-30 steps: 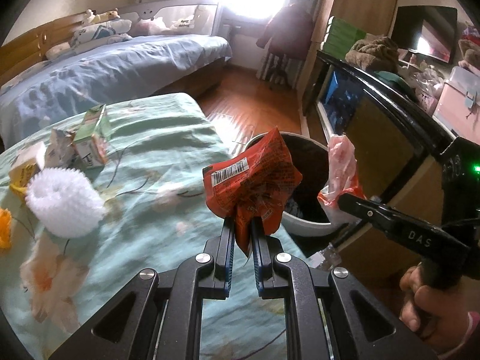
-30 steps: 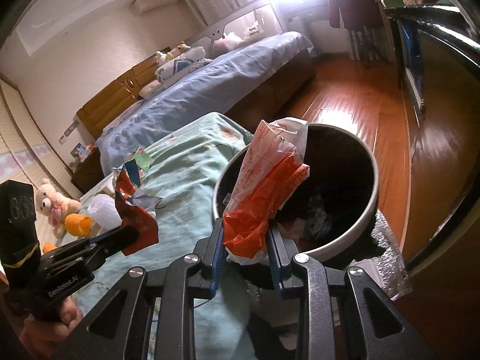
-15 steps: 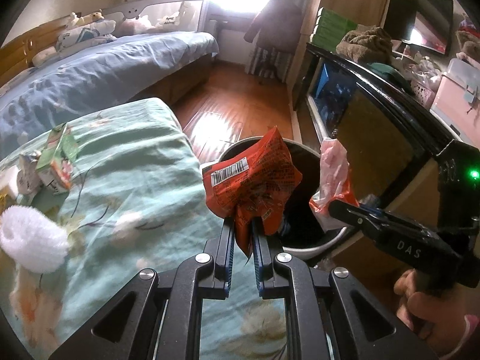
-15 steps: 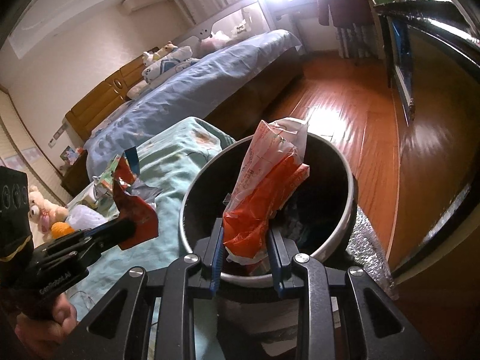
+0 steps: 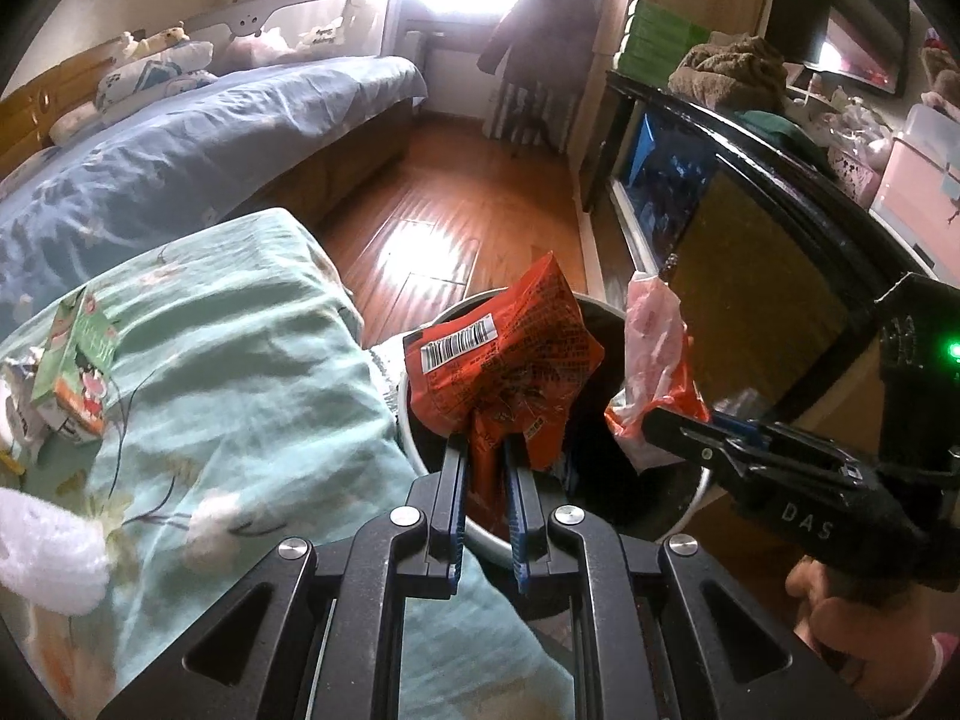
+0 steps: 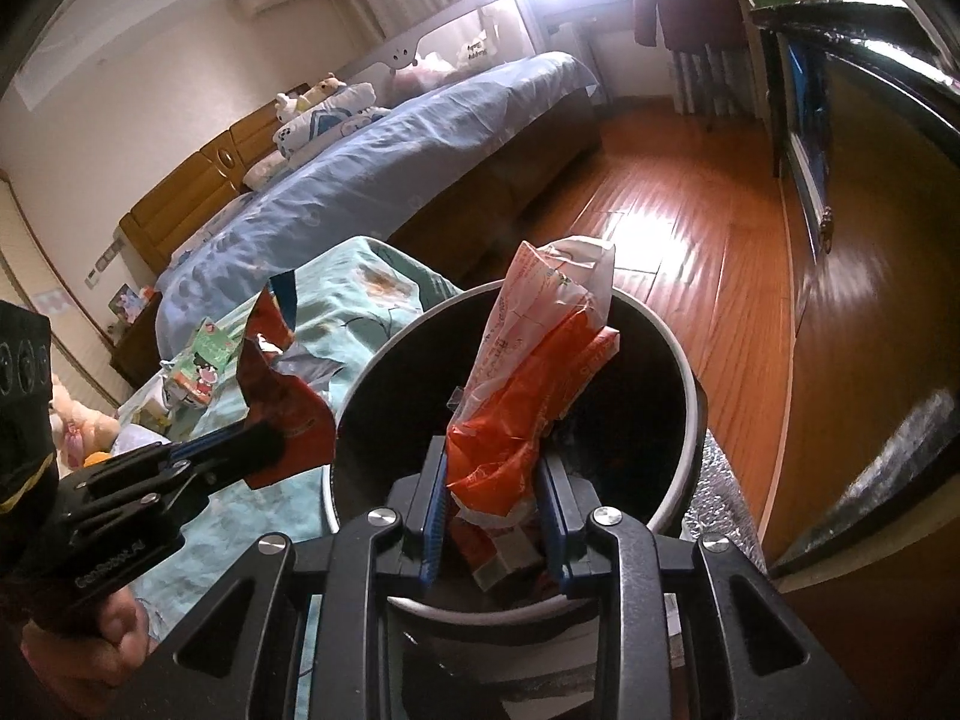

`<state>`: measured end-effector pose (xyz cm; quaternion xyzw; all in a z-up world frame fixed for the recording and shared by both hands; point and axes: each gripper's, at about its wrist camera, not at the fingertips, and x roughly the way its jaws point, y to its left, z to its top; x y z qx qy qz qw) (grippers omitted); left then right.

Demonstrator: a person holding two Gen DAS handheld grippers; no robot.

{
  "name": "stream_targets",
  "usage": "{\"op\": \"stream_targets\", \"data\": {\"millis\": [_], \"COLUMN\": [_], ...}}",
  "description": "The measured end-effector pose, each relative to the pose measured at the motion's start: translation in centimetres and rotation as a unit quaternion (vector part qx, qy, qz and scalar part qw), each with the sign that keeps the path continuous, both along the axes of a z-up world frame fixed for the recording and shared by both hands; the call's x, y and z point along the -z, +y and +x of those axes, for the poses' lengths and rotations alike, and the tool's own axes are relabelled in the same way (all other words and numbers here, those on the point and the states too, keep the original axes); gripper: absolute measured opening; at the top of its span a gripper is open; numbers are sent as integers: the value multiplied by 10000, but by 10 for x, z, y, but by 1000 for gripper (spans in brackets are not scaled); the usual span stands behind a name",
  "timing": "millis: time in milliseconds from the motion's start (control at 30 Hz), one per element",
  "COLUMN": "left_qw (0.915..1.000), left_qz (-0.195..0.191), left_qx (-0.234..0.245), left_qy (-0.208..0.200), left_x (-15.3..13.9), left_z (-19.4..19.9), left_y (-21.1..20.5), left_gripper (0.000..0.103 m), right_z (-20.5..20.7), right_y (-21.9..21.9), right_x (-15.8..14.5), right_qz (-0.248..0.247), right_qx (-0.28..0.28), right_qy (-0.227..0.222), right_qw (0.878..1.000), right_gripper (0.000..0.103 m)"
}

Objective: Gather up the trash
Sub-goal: 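Open both tools to drop the wrapper and bag into the bin, then move both tools back to the trash on the bed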

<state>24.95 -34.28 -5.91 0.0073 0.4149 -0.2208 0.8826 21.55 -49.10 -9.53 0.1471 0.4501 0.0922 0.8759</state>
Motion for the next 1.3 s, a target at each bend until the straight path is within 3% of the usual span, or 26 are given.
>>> {"op": "stream_targets", "data": {"millis": [567,700,800,967,1033,1167,1300], "left_qw": [9999,9999,9999,9999,9997,9986,9975], "left_qz": [-26,19,32,-109,-162,-270,-285], "left_qx": [107,140,110,-102,-184,-445,-651], "left_qy": [112,77,42,38,20,-17,-57], "left_x": [4,3,1,0,-1,-1,-2], "left_z": [10,8,4,-12,-21,-46,-71], "left_y": [-8,-10,-7,15,24,50,75], "left_gripper": [15,20,23,39,45,52,56], "right_z": [10,10,8,-2,-6,-14,-21], "right_y": [-6,-8,-9,-8,-2,18,45], "right_x": [0,0,-2,-7,-10,-15,-17], "right_qz": [-35,-69,-102,11,97,256,424], "right_qx": [80,144,209,278,240,19,-259], "right_qy": [72,87,52,-22,-50,-101,-87], "right_qw": [9999,9998,9997,9996,9997,9996,9987], "right_gripper": [31,45,49,63,76,90,94]}}
